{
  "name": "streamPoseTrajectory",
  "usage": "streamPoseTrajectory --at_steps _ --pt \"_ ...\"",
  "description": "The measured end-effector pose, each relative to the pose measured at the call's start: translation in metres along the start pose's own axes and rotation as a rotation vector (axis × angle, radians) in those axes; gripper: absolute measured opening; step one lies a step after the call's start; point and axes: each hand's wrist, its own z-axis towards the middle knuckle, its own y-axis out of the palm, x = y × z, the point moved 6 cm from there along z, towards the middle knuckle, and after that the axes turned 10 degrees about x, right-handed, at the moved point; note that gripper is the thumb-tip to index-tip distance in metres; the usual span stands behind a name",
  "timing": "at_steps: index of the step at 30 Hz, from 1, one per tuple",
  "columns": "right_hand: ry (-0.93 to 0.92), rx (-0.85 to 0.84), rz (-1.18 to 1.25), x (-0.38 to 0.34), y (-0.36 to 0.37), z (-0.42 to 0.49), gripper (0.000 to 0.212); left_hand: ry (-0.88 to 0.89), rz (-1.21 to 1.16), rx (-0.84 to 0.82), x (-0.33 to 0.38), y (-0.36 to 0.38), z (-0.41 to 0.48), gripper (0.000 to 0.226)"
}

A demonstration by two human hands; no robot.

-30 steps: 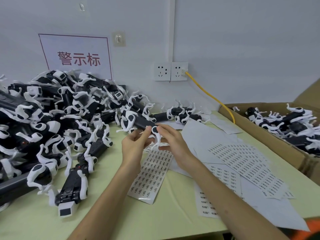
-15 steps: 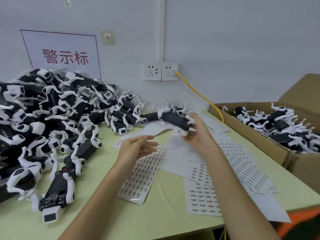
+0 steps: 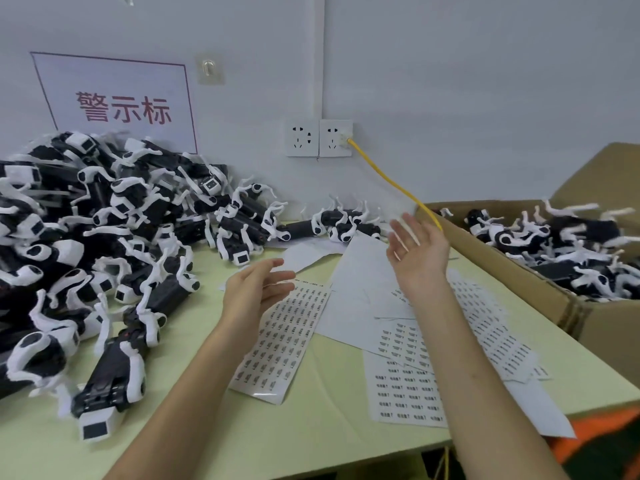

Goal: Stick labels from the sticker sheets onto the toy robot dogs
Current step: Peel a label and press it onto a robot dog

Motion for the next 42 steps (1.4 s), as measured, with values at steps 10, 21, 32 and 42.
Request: streamPoseTrajectory --at_steps 10,21,32,42 --pt "-0.053 -0.149 -0.526 0.045 0.029 -0.021 0.019 0.279 -0.3 0.675 0.023 -0.055 -0.001 0.049" --pt "-0.03 -0.174 -0.597 0.052 0.03 -0.023 0.015 0.001 -0.144 0.549 0.001 -0.054 0.022 0.023" --pt "-0.144 -0.496 -0.984 0.081 0.05 -0.05 0.036 -0.061 -0.437 -0.13 0.011 0.008 0.003 0.033" --pt "-0.367 -0.615 -1.016 0.11 0.06 -0.069 0.043 -0.283 -0.9 -0.164 0.012 0.006 0.003 0.026"
